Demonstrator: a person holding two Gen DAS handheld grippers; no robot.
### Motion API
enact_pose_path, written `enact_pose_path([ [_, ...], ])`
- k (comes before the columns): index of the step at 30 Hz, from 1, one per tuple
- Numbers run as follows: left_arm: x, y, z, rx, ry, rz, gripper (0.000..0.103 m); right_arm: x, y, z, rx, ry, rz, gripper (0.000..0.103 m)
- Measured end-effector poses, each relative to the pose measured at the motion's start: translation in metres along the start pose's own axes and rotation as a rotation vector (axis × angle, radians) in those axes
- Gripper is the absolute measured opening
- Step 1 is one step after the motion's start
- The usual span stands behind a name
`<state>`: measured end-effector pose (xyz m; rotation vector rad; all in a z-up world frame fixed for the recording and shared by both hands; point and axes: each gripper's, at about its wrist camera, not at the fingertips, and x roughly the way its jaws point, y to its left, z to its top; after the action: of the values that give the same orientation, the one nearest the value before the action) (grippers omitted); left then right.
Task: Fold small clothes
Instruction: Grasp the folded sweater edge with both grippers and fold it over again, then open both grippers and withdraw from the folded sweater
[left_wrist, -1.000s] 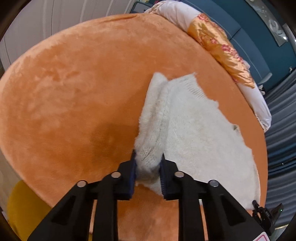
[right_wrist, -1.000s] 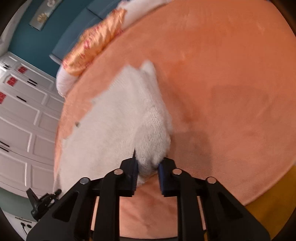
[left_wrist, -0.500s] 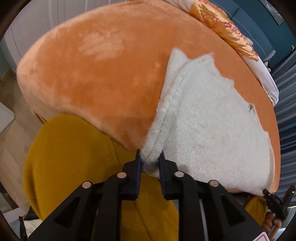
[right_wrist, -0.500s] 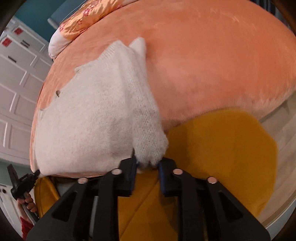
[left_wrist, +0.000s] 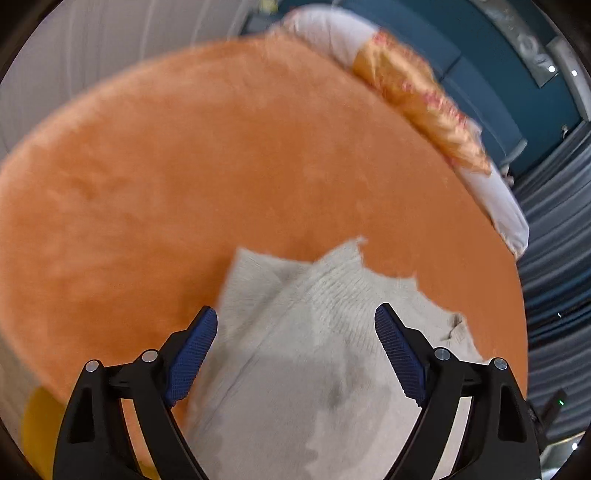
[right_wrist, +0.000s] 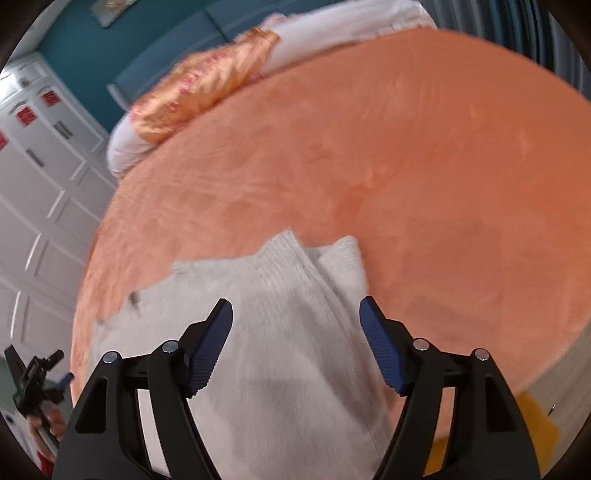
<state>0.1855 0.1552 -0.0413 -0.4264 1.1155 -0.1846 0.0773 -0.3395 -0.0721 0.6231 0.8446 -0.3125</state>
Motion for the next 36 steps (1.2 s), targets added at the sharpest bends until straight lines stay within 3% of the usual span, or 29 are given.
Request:
enact_pose_path([
  [1, 0.014, -0.001, 0.001, 0.002, 0.018, 0.023, 0.079, 0.014, 0.003, -0.001, -0.006, 0.020, -0.034, 0.065],
  [2, 0.022, -0.005, 0.000, 0.015, 0.032, 0.034, 0.058, 0.022, 0.004, 0.000, -0.015, 0.034, -0.053, 0.056],
  [3, 0.028, -0.009, 0.000, 0.039, 0.046, 0.030, 0.027, 0.029, 0.008, -0.001, -0.034, 0.054, -0.058, 0.035],
  [4, 0.028, -0.012, -0.001, 0.064, 0.050, 0.032, 0.011, 0.032, 0.014, -0.002, -0.064, 0.075, -0.046, 0.007],
  [5, 0.027, -0.015, 0.001, 0.089, 0.046, 0.029, 0.005, 0.028, 0.023, -0.003, -0.104, 0.072, -0.032, 0.007],
  [8, 0.004, -0.011, 0.012, 0.107, -0.029, 0.049, 0.004, -0.012, 0.027, 0.006, -0.138, -0.051, 0.007, 0.006],
  [11, -0.001, 0.017, 0.015, 0.038, -0.047, 0.077, 0.005, -0.036, -0.004, 0.022, -0.029, -0.119, 0.027, 0.005],
  [14, 0.031, 0.036, 0.000, 0.025, 0.022, 0.147, 0.006, -0.007, -0.049, 0.019, 0.064, -0.020, -0.043, 0.005],
  [16, 0.032, 0.031, -0.002, 0.032, -0.016, 0.171, 0.007, 0.027, -0.062, 0.004, 0.066, 0.078, -0.108, 0.005],
  [18, 0.030, 0.021, 0.002, 0.021, -0.007, 0.189, 0.007, 0.025, -0.050, 0.003, 0.022, 0.051, -0.149, 0.006],
  [20, 0.020, 0.006, 0.007, 0.054, -0.013, 0.169, 0.011, 0.009, -0.029, 0.010, 0.002, 0.028, -0.099, 0.009],
  [22, -0.008, -0.016, 0.004, 0.117, -0.080, 0.174, 0.015, -0.013, -0.007, 0.012, -0.039, -0.030, -0.098, 0.015],
  [24, -0.033, -0.039, -0.004, 0.193, -0.153, 0.197, 0.034, -0.037, 0.021, 0.003, -0.112, -0.088, -0.081, 0.019],
  [26, -0.050, -0.064, -0.023, 0.232, -0.180, 0.119, 0.040, -0.053, 0.055, -0.017, -0.196, -0.097, -0.001, 0.020],
  [28, -0.047, -0.083, -0.046, 0.271, -0.132, 0.045, 0.040, -0.051, 0.081, -0.045, -0.248, -0.023, 0.100, 0.020],
  [29, -0.036, -0.097, -0.066, 0.311, -0.070, 0.010, 0.040, -0.047, 0.090, -0.057, -0.263, 0.019, 0.139, 0.020],
  [31, -0.013, -0.109, -0.098, 0.367, 0.024, 0.010, 0.040, -0.028, 0.120, -0.095, -0.328, 0.142, 0.211, 0.020],
  [34, 0.009, -0.096, -0.123, 0.363, 0.114, 0.056, 0.040, -0.014, 0.128, -0.134, -0.396, 0.240, 0.186, 0.016],
  [36, 0.002, -0.068, -0.123, 0.321, 0.106, 0.051, 0.029, -0.019, 0.102, -0.135, -0.372, 0.247, 0.156, 0.012],
])
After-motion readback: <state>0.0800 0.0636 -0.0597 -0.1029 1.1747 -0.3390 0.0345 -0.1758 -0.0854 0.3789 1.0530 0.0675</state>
